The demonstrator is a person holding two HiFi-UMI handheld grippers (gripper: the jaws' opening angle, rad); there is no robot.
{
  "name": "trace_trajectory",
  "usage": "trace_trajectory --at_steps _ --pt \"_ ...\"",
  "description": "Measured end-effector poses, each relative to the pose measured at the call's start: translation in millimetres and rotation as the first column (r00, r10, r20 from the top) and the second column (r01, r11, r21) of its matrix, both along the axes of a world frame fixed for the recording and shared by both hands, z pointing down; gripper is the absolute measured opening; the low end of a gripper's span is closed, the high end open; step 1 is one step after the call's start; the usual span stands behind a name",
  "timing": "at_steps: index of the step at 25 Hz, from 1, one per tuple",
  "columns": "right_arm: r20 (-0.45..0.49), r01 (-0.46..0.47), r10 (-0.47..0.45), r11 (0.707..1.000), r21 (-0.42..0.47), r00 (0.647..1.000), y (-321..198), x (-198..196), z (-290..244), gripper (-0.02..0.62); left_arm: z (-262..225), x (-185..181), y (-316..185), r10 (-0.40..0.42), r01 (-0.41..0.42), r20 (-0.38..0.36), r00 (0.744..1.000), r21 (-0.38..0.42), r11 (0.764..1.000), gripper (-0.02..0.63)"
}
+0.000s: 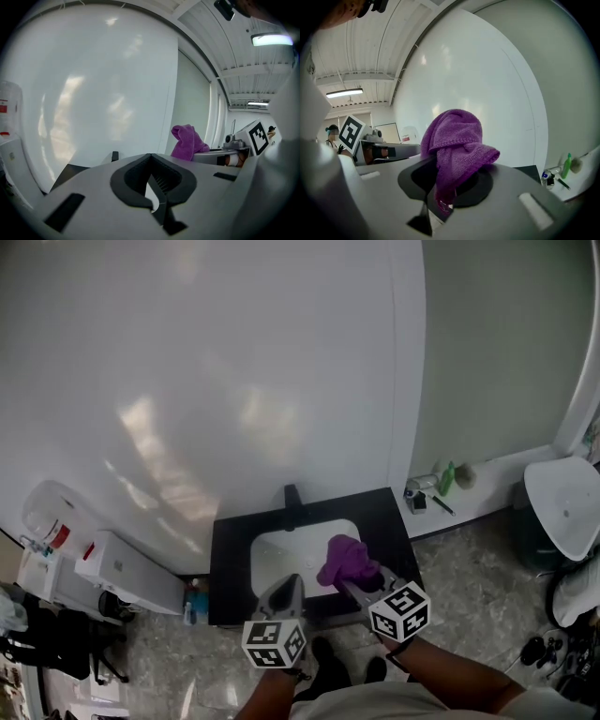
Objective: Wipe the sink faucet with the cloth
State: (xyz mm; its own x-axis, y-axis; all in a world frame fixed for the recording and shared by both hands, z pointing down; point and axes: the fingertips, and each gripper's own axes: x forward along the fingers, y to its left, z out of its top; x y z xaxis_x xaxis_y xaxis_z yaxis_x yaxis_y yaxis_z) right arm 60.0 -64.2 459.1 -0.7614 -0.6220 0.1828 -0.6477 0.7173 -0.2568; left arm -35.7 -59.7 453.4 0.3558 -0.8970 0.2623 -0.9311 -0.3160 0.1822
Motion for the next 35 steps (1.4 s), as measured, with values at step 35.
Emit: trace_trajectory --at_steps 35 --pt "-0.267 0.181 -0.261 0.939 -0.291 0.928 -299.4 -178.1 201.5 0.066 91.2 -119.7 -231.9 -0.045 0.029 -0.071 0.996 -0.218 0.976 0.007"
